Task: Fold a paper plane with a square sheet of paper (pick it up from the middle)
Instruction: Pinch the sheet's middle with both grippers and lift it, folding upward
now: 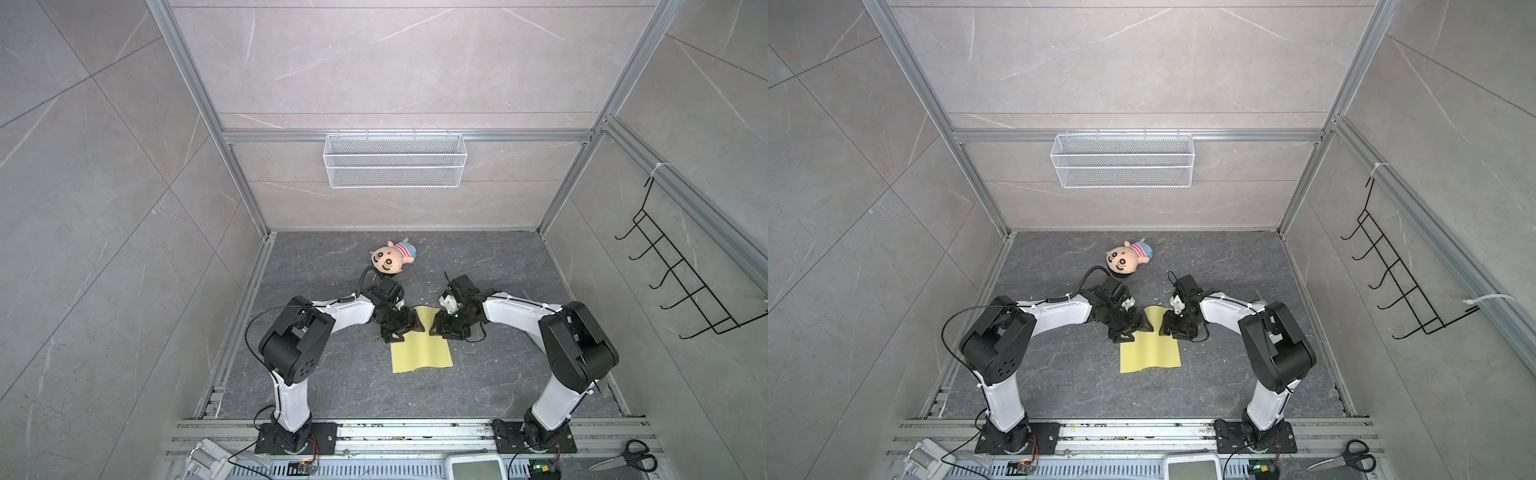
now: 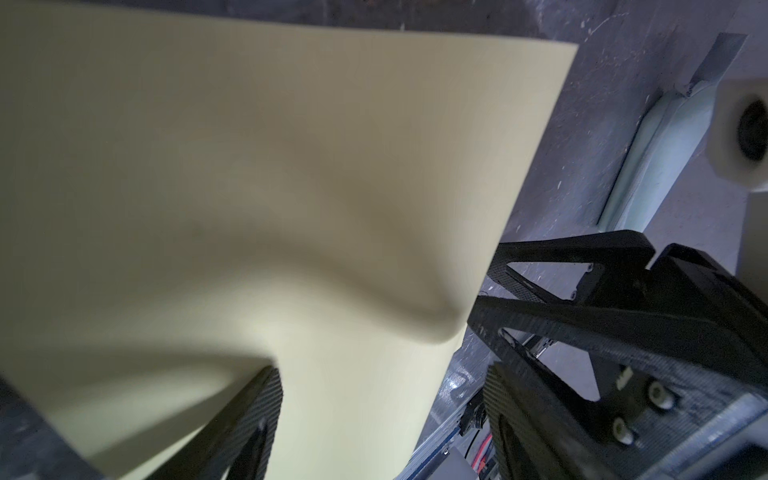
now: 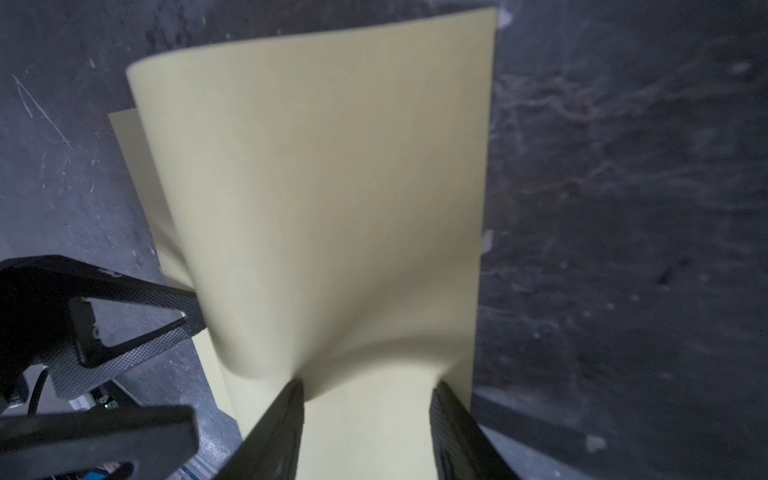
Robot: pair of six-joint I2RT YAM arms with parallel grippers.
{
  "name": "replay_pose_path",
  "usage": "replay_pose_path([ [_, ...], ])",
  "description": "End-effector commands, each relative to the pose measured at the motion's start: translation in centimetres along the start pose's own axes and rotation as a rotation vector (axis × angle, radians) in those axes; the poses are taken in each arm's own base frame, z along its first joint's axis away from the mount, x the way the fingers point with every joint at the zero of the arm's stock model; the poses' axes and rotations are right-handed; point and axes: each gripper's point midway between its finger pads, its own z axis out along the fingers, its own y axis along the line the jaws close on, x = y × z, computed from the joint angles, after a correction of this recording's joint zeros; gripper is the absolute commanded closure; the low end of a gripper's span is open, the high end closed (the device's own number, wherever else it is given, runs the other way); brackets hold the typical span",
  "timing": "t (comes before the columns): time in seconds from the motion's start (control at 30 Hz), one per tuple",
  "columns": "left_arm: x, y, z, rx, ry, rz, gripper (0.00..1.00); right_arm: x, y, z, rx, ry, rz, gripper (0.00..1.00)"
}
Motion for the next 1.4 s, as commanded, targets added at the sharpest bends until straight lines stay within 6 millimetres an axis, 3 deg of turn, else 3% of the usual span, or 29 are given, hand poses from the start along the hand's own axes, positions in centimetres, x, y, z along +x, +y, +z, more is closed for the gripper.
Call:
replay_pose_path([
  [0.0,0.4,0.9,0.6,-0.01,0.001,0.029,0.19,1.5,-1.3,1.7,0.023,0.072,0.005,0.48],
  [0.47,-0.6,0.6,-0.4,0.023,-0.066,0.023,0.25,2.0,1.4,2.7,-0.045,0.098,-0.055,0.51],
  [0.6,-0.9,0.2,-1.1,0.037,-0.096,0.036,0.31,2.0,2.1,3.0,-0.061,0.096,-0.055,0.51],
  [0.77,-1.4,-0.5,-1.8,0.067,-0.135,0.064,0.46,1.6,2.4,2.7,-0.078,0.057,-0.041,0.51],
  [0.9,-1.7,-1.8,-2.8,0.13,-0.167,0.109,0.61,0.1,2.9,1.1,-0.085,-0.049,-0.044,0.5],
  [1.03,-2.2,-3.5,-4.3,0.246,-0.196,0.15,0.68,-2.3,3.5,-2.5,-0.145,-0.211,-0.028,0.48],
  [1.2,-2.8,-6.2,-6.9,0.401,-0.229,0.217,0.7,-4.4,4.2,-7.2,-0.194,-0.384,-0.049,0.43],
  [1.37,-3.6,-7.1,-8.6,0.502,-0.253,0.231,0.7,-5.0,5.2,-8.2,-0.245,-0.377,-0.099,0.39],
])
